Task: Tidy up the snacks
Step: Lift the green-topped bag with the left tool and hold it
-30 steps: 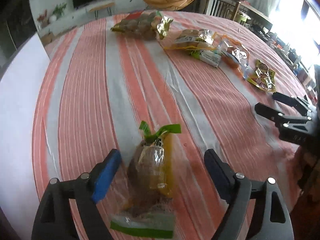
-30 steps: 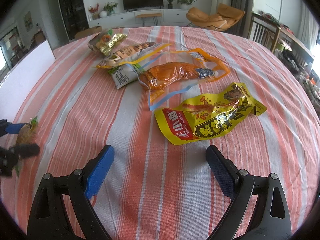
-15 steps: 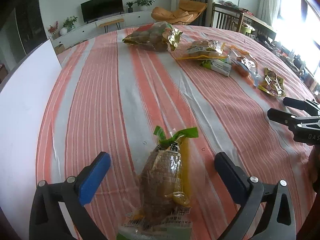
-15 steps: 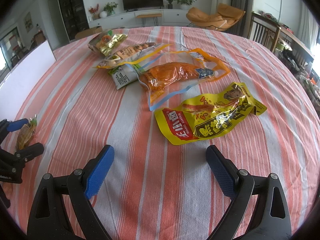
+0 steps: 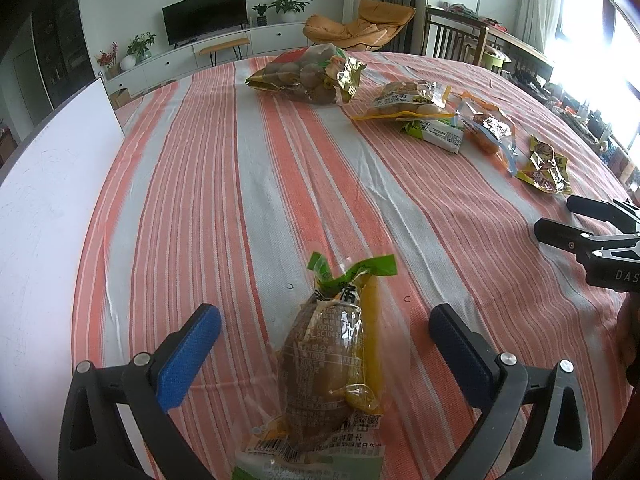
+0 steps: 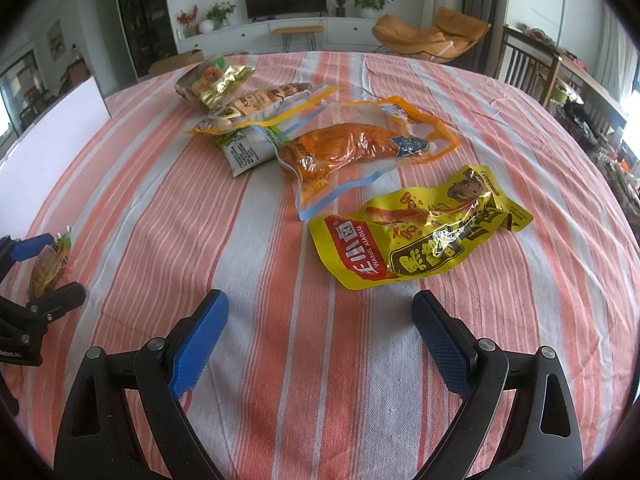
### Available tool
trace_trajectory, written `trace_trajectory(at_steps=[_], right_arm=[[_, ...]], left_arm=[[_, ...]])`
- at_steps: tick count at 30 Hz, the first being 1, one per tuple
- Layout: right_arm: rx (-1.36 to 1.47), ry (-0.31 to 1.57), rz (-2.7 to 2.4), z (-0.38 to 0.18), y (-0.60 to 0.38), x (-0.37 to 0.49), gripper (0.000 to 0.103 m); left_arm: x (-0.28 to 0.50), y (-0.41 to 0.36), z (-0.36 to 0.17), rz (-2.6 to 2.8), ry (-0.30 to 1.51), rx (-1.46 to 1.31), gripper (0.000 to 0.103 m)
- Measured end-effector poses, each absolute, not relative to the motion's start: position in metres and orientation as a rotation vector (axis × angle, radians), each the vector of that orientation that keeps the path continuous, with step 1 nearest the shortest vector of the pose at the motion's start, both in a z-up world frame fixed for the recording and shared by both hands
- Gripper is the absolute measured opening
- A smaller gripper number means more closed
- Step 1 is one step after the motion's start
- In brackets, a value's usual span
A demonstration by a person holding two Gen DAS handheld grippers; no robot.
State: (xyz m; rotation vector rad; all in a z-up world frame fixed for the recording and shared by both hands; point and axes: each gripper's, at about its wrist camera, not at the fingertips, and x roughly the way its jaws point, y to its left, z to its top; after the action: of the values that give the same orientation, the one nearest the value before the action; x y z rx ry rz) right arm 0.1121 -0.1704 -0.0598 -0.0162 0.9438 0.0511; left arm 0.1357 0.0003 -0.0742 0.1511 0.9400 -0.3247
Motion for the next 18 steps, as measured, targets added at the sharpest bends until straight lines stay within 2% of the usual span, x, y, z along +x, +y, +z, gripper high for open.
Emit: trace_trajectory(at_steps=[11, 18], right_arm=[[-0.016, 0.944, 0.052, -0.060, -0.170, 0.112, 0.095], [-0.017, 0.944, 0.052, -0.060, -0.170, 0.112, 0.095]], left_arm=[[0.144, 0.029, -0.075, -0.117, 0.944, 0.023, 0.103], [0.145, 0.028, -0.077, -0.099, 0.947, 0.034, 0.103]])
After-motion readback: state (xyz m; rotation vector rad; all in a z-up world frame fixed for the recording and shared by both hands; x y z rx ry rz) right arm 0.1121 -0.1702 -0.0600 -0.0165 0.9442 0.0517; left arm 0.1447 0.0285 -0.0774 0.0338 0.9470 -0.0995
